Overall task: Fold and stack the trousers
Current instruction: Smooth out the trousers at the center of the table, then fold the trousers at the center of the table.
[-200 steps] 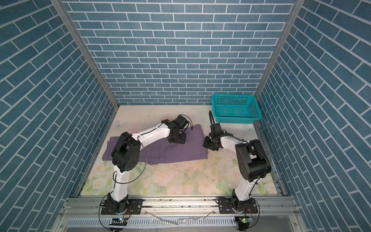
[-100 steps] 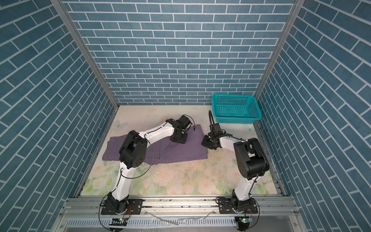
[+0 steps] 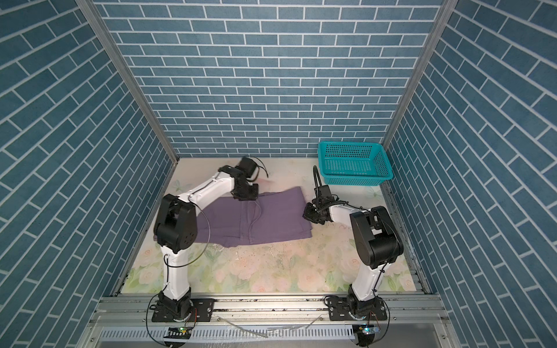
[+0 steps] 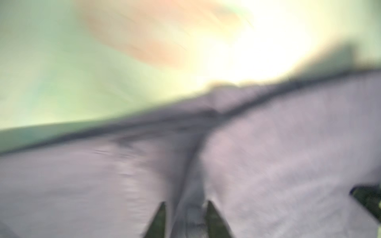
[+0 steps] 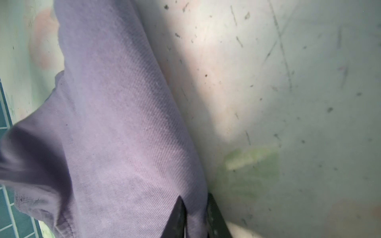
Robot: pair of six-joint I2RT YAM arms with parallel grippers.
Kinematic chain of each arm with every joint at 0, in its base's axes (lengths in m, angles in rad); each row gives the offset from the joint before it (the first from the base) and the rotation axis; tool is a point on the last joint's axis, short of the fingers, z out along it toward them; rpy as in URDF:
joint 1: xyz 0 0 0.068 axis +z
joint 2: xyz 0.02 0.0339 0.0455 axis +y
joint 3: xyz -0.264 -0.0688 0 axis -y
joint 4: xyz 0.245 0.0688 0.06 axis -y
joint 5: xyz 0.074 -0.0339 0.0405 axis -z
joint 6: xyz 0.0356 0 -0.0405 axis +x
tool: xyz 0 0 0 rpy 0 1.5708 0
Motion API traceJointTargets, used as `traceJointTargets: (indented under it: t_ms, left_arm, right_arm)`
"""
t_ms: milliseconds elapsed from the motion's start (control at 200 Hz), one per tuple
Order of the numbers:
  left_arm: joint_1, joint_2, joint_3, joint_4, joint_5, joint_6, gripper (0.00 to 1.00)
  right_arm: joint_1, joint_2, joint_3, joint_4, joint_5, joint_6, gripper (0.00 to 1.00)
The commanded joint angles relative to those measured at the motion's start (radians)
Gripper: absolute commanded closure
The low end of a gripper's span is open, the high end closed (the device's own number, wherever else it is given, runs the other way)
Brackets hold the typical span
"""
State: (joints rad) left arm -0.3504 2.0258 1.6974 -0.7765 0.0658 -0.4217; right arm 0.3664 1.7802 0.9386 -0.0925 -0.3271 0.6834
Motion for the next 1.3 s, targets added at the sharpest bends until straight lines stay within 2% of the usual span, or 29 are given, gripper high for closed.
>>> traceJointTargets:
  t_ms: [0,65,145,470,540,625,680,755,955,1140,1295]
  left_arm:
    - [0.189,-0.029,-0.059,0.019,0.062,-0.026,0.01]
    - [0.248,-0.055,-0.096,0.032,0.092,-0.046,0.01]
    - [0.259,-0.111,-0.158,0.063,0.088,-0.055,0.01]
    - [0.141,-0.291,-0.368,0.108,0.106,-0.058,0.01]
    - [0.129,-0.313,-0.402,0.125,0.133,-0.067,0.04]
    - [0.124,-0.334,-0.437,0.145,0.146,-0.081,0.11]
    - [0.122,-0.345,-0.451,0.155,0.147,-0.087,0.15]
    - [0.12,-0.355,-0.458,0.154,0.153,-0.094,0.2]
    - [0.117,-0.403,-0.472,0.145,0.167,-0.099,0.22]
    - [0.117,-0.464,-0.479,0.116,0.158,-0.095,0.22]
    - [0.118,-0.509,-0.487,0.085,0.139,-0.086,0.22]
  right_arm:
    - [0.006,0.004,-0.025,-0.027,0.02,0.002,0.81]
    - [0.006,0.002,-0.027,-0.029,0.029,-0.004,0.8]
    - [0.006,0.002,-0.032,-0.022,0.033,-0.003,0.8]
    - [0.007,0.038,-0.031,-0.002,-0.002,0.001,0.76]
    - [0.006,0.046,-0.04,0.021,-0.028,0.015,0.82]
    - [0.007,0.043,-0.058,0.06,-0.053,0.042,1.0]
    - [0.005,0.028,-0.074,0.066,-0.046,0.058,1.0]
    - [-0.009,-0.027,-0.096,0.045,-0.004,0.062,1.0]
    - [-0.127,-0.249,-0.11,-0.153,0.113,-0.004,1.0]
    - [-0.221,-0.453,-0.021,-0.401,0.282,-0.085,1.0]
    - [-0.228,-0.546,0.101,-0.525,0.363,-0.115,1.0]
